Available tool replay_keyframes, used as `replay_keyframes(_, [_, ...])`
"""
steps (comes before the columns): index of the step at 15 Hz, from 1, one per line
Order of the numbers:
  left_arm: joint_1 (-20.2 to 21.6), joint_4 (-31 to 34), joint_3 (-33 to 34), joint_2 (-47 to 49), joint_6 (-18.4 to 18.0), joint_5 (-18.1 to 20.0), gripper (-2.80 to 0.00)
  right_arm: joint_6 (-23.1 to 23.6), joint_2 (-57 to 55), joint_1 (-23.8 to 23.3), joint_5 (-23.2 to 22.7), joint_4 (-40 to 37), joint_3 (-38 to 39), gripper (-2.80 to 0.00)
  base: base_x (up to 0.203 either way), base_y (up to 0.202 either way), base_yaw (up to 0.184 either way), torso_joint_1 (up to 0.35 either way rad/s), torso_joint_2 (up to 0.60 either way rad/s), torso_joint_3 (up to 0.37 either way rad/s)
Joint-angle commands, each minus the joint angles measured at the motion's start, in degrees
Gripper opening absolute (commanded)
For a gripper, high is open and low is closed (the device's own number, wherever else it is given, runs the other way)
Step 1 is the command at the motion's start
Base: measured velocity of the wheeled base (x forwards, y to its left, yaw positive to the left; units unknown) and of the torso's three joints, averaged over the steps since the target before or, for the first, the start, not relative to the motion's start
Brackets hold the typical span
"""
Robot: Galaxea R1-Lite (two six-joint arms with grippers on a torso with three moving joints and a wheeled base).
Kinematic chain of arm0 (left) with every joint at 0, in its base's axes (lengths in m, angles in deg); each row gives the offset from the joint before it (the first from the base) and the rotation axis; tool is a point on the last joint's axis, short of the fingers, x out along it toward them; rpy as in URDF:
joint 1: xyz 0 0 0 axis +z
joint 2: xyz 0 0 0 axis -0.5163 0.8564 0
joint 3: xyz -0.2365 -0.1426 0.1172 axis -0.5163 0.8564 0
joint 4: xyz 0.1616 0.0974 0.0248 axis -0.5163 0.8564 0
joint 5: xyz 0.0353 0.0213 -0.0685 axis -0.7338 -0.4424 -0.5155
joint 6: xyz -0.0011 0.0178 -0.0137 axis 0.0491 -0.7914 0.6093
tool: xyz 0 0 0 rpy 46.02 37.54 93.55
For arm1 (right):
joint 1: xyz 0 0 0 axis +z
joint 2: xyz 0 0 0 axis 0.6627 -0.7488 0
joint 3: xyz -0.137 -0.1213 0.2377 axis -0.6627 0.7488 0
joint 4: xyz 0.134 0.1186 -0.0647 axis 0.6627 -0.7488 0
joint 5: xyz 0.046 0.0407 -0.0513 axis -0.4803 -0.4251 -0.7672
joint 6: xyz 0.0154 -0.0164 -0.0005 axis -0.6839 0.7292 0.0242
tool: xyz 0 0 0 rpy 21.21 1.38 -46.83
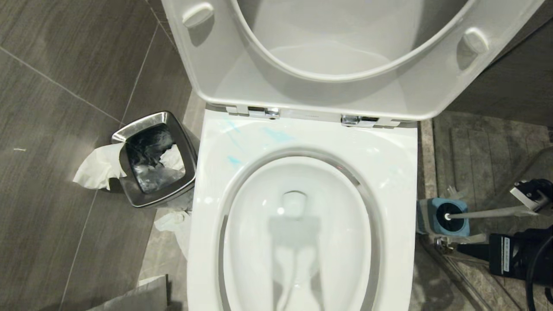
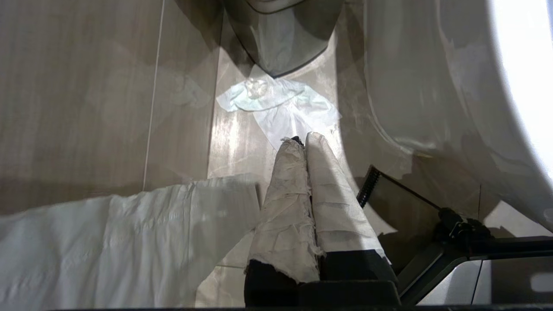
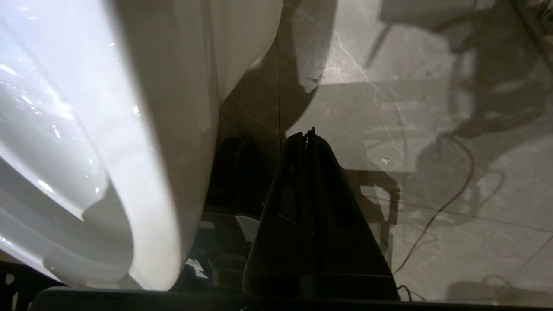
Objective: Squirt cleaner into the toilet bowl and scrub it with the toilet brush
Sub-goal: Pour in the cleaning agent
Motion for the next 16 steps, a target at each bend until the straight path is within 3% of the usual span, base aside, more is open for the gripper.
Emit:
replay_keyframes(1, [0.05, 0.04, 0.05, 0.09, -0.01, 0.00, -2.80, -0.15, 0.12, 0.02, -0.16, -0.06, 0.91, -2.80, 0.000, 0.000, 0.000, 0.010, 0.01, -0.199])
replay_keyframes(6, [-0.02, 0.04, 0.07, 0.09, -0.19, 0.00, -2.80, -0.08, -1.11, 0.02, -1.59, 0.11, 1.03, -2.80, 0.000, 0.000, 0.000, 0.000, 0.00, -0.198])
replay_keyframes(10, [-0.02, -0.05, 0.16, 0.09, 0.96, -0.09, -2.80, 0.51, -8.16, 0.02, 1.22, 10.03, 5.65, -2.80, 0.000, 0.000, 0.000, 0.004, 0.00, -0.119])
replay_keyframes(12, [-0.02, -0.05, 0.15, 0.03, 0.96, -0.09, -2.80, 0.23, -15.18, -0.02, 3.15, 18.02, 7.40, -2.80, 0.000, 0.000, 0.000, 0.000, 0.00, -0.014])
replay_keyframes(16, [-0.02, -0.05, 0.16, 0.06, 0.96, -0.09, -2.80, 1.98, -30.94, -0.06, 5.06, 46.89, 11.60, -2.80, 0.000, 0.000, 0.000, 0.000, 0.00, 0.000])
